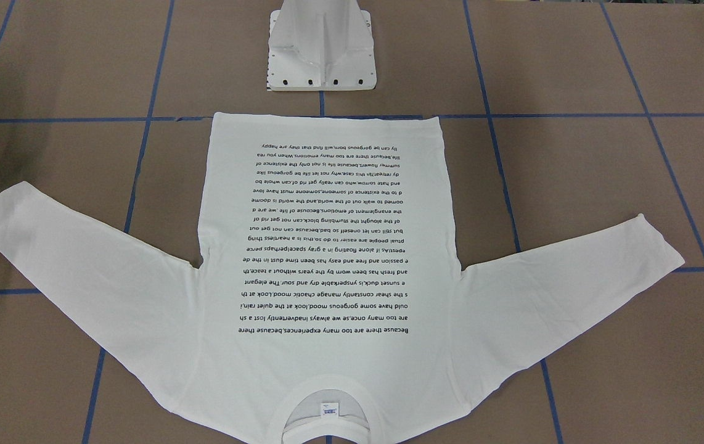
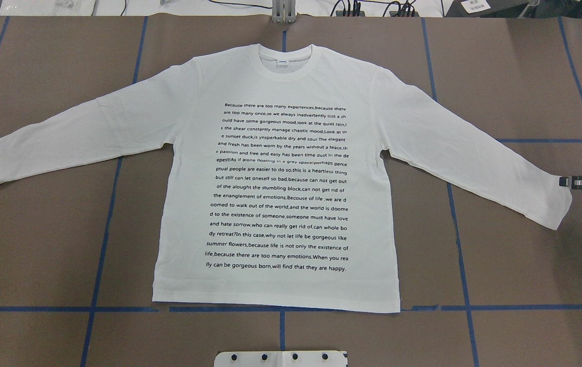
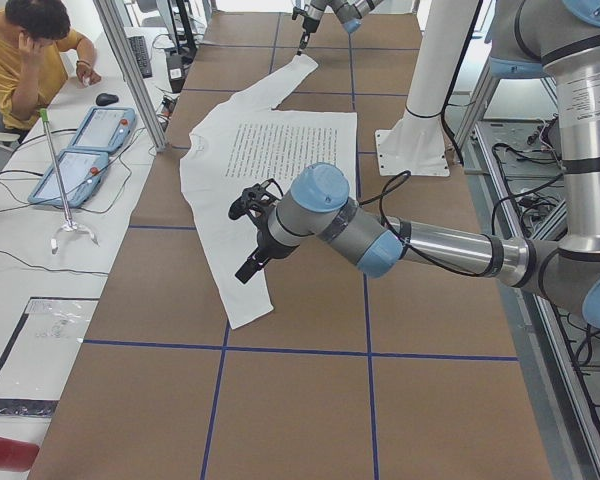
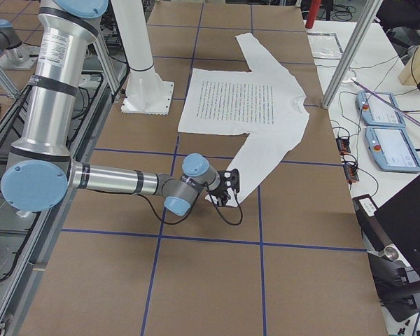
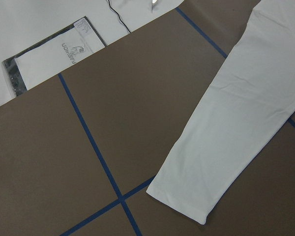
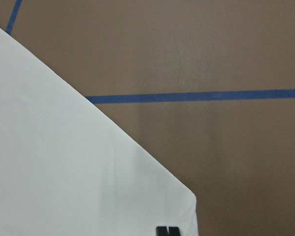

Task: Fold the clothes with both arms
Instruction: 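Move the right gripper to the cuff of the sleeve nearest it, then grasp the sleeve cuff with the right gripper and fold it across the chest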

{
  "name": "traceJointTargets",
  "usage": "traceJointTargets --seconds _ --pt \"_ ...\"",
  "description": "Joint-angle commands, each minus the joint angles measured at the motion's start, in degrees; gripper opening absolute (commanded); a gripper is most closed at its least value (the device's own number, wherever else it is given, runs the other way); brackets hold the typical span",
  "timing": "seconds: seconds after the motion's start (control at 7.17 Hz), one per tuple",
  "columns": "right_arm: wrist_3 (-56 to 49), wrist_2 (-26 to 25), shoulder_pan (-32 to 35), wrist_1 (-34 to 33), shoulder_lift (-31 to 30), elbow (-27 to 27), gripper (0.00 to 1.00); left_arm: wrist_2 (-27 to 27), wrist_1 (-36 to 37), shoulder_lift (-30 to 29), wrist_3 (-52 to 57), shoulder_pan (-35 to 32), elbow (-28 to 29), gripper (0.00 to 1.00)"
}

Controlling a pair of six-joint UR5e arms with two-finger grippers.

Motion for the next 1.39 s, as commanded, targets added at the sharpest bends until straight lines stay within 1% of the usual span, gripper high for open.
traceJointTargets --seconds 0.0,0.14,0.28,0.42,0.56,0.7,0.84,0.98,1.12,1.26 --pt "-0.37 2.14 3.14 -26.62 4.78 17.61 0.00 0.00 0.00 0.00 0.00 0.00 0.12 1.00" --pt "-0.20 1.88 3.23 -39.46 12.22 21.16 0.00 0.00 0.00 0.00 0.00 0.00 0.12 1.00" --pt "-0.02 1.35 3.24 -50.55 21.69 21.28 0.00 0.00 0.00 0.00 0.00 0.00 0.12 1.00" --pt "0.24 1.17 2.80 -63.19 32.49 20.85 0.00 0.00 0.00 0.00 0.00 0.00 0.12 1.00" --pt "0.42 -0.66 1.84 -73.85 41.64 19.98 0.00 0.00 0.00 0.00 0.00 0.00 0.12 1.00" --pt "1.55 -1.37 1.22 -77.52 48.00 17.36 0.00 0.00 0.00 0.00 0.00 0.00 0.38 1.00" --pt "5.21 -2.42 -1.40 -77.47 53.02 13.42 0.00 0.00 0.00 0.00 0.00 0.00 0.38 1.00" --pt "8.30 -4.43 -3.25 -77.39 60.21 7.29 0.00 0.00 0.00 0.00 0.00 0.00 0.65 1.00" --pt "10.94 -5.24 -5.18 -77.30 67.76 -0.69 0.00 0.00 0.00 0.00 0.09 0.00 1.17 1.00" --pt "14.36 -9.16 -9.20 -75.99 74.71 -10.26 0.00 0.00 0.00 0.00 0.09 0.00 1.35 1.00"
